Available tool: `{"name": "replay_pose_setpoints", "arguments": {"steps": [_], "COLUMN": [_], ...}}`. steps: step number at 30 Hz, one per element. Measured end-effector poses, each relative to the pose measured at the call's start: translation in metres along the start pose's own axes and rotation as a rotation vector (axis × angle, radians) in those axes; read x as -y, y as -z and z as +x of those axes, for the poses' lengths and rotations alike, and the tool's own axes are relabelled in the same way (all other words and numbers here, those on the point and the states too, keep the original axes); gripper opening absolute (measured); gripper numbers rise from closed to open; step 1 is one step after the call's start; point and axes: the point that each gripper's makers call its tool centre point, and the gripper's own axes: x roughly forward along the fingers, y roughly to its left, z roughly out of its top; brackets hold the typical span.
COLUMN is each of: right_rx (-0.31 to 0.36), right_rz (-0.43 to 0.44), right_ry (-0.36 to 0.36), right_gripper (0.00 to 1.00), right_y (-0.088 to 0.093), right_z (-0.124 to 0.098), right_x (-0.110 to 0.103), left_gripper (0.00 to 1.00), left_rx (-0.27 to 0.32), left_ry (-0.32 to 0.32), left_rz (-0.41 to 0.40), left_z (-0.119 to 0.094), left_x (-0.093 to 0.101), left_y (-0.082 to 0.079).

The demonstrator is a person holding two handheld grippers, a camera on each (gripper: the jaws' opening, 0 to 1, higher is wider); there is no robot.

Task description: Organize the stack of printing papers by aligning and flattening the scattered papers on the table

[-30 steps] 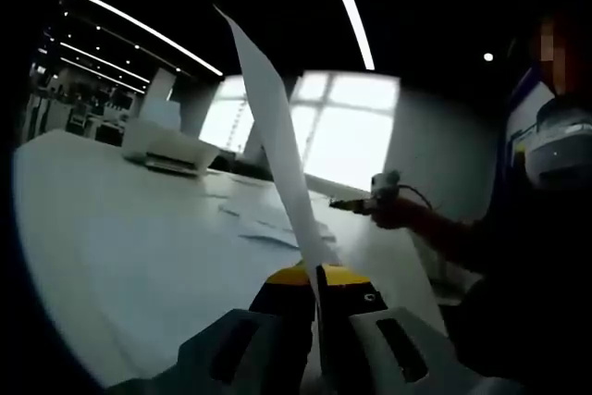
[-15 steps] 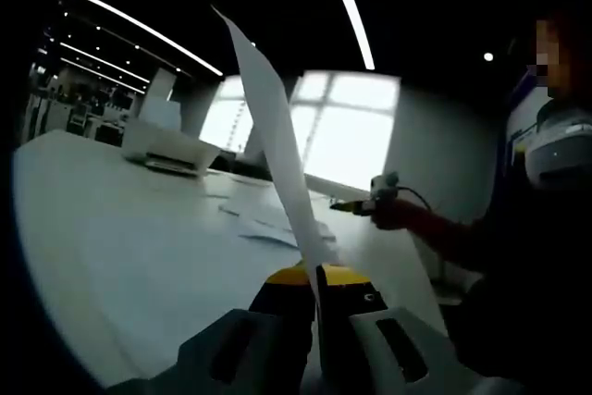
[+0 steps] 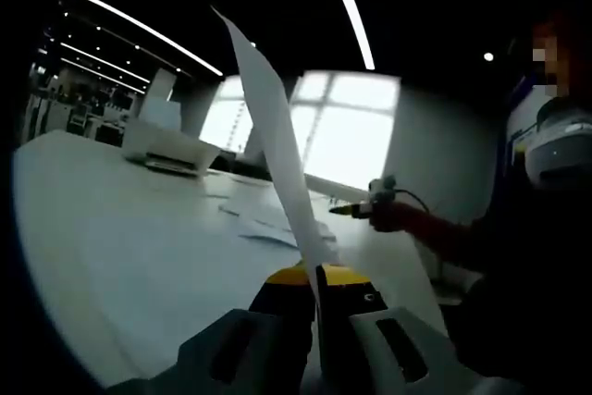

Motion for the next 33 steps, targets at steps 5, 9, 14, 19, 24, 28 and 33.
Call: {"name": "replay_pose_setpoints", "arguments": {"steps": [5,9,14,19,24,28,33], "right_rx": [-0.006,-0.008,-0.019,-0.034,-0.052,-0.059,-0.064], "right_rz": [0.002,0.004,-0.008,-0.018,-0.040,-0.050,-0.059], "right_ry": [0.008,0.010,0.024,0.052,0.084,0.111,0.135], "right_gripper": [0.71,0.71,0.71,0.71,0.72,0.72,0.72], "right_y": [0.004,0.005,0.008,0.013,0.020,0.023,0.027], "right_z": [0.002,0.003,0.007,0.011,0.015,0.019,0.022], "right_x": [0.003,0.002,0.009,0.020,0.034,0.048,0.057], "left_gripper": [0.06,0.06,0.06,0.06,0.06,0.06,0.06], "left_rx": [0.000,-0.001,-0.001,-0.001,-0.001,-0.001,-0.002], "left_ry": [0.001,0.000,0.001,-0.001,-0.001,-0.001,-0.001], "left_rz": [0.000,0.002,0.001,0.001,0.001,0.001,0.003], "left_z": [0.000,0.001,0.002,0.000,0.000,-0.001,-0.001], "left_x": [0.001,0.002,0.004,0.000,-0.001,-0.001,-0.002], "left_y": [0.000,0.000,0.000,-0.001,-0.001,0.000,0.000]}}
